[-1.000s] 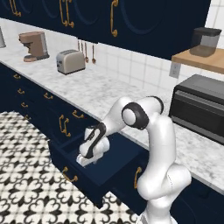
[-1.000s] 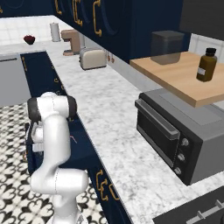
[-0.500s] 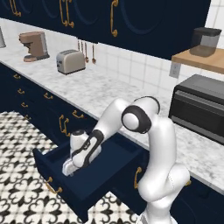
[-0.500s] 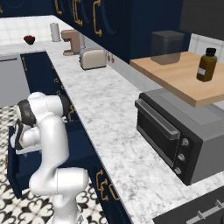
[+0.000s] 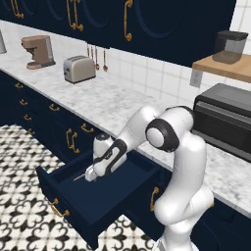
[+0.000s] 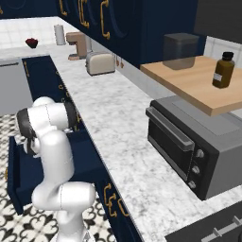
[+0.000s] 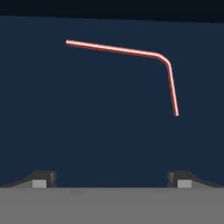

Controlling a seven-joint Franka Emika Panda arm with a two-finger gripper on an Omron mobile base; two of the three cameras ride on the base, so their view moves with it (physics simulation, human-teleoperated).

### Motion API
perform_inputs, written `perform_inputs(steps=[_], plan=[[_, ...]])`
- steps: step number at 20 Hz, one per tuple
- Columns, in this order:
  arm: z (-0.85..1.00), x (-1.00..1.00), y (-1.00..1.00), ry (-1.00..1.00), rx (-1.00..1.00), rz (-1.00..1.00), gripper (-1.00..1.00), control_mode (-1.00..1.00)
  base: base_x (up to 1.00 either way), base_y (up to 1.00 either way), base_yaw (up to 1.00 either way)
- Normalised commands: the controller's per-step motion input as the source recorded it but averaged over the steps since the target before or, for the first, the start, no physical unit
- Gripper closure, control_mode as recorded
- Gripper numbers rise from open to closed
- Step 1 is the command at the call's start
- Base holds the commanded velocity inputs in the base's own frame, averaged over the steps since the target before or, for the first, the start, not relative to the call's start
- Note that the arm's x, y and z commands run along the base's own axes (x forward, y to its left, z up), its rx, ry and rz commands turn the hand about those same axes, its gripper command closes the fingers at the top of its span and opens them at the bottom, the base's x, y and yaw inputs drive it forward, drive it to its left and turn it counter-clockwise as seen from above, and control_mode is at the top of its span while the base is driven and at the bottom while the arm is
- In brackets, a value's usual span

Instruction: Take a straw from the drawer in front and place it inside the glass cup on the dining counter.

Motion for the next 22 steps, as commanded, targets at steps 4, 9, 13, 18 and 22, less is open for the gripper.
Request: perform_inputs(steps=[4, 9, 13, 18, 22], plan=[[0.00, 0.71, -0.13, -0.01, 0.00, 0.03, -1.00, -1.00, 0.00, 0.00, 0.00], [-0.24, 0.64, 0.00, 0.00, -0.01, 0.00, -1.00, -1.00, 0.00, 0.00, 0.00], [-0.60, 0.28, 0.00, 0.00, -0.05, 0.00, -1.00, -1.00, 0.00, 0.00, 0.00], [-0.44, 0.19, 0.00, 0.00, -0.03, 0.00, -1.00, -1.00, 0.00, 0.00, 0.00], [-0.26, 0.19, 0.04, 0.00, -0.01, 0.00, -1.00, -1.00, 0.00, 0.00, 0.00]])
